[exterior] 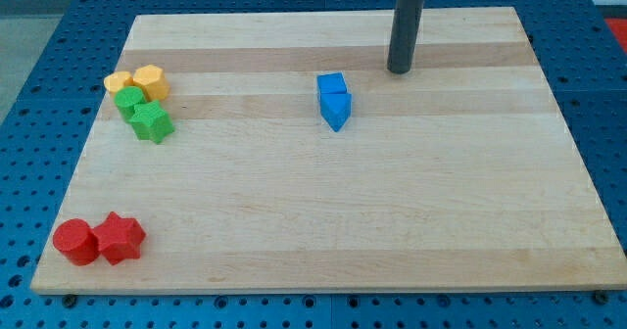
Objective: Separate the blue cube from the blue triangle
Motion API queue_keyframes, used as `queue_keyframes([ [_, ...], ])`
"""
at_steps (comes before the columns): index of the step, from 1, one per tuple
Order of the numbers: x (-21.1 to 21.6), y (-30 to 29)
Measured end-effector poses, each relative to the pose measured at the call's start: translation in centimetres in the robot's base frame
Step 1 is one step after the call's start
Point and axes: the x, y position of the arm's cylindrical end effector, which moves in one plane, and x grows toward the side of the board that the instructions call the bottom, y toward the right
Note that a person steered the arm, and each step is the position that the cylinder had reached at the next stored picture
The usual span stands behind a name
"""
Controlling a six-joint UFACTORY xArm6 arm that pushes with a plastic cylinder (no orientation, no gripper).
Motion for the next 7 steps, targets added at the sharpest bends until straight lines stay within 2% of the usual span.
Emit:
queue_keyframes([
  [1,0.1,-1.4],
  [3,2.4,-9.4],
  [4,4.3,-9.6],
  [7,3.3,-6.9],
])
